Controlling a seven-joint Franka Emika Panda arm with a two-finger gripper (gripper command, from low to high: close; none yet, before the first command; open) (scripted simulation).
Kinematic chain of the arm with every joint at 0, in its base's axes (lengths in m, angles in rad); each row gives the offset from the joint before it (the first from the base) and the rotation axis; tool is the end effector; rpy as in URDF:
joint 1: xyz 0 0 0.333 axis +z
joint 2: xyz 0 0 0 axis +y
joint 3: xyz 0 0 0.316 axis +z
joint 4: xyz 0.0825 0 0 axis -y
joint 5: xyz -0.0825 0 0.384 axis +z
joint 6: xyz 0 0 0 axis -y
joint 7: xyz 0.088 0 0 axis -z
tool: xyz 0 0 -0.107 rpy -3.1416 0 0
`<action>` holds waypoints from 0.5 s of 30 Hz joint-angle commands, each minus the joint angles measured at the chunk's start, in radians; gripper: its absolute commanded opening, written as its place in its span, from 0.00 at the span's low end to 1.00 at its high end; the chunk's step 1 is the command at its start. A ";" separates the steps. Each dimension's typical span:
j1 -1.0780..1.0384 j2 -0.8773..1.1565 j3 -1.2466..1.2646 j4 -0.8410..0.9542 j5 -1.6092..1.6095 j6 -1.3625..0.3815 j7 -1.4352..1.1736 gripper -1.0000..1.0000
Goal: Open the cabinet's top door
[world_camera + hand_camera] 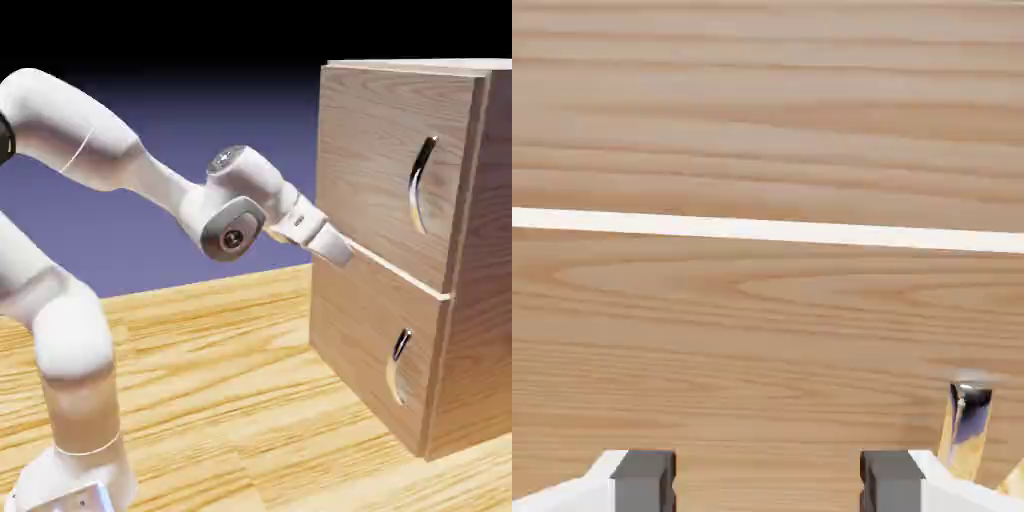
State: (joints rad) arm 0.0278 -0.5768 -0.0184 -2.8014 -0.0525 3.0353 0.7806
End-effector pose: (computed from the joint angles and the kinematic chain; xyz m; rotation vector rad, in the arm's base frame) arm 0.3899 0.0075 0.4648 -2.4770 0.9362 -1.0572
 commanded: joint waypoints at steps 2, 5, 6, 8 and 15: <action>0.026 -0.011 -0.031 0.014 -0.087 -0.003 0.066 0.50; 0.065 -0.028 -0.076 0.036 -0.218 -0.007 0.164 0.50; 0.078 -0.034 -0.091 0.043 -0.261 -0.008 0.197 0.50; 0.105 -0.045 -0.122 0.057 -0.348 -0.011 0.263 0.50; 0.196 -0.085 -0.229 0.107 -0.652 -0.021 0.493 0.50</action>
State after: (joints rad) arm 0.2239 -0.6615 -0.2470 -2.6939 -0.7048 3.0141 1.2734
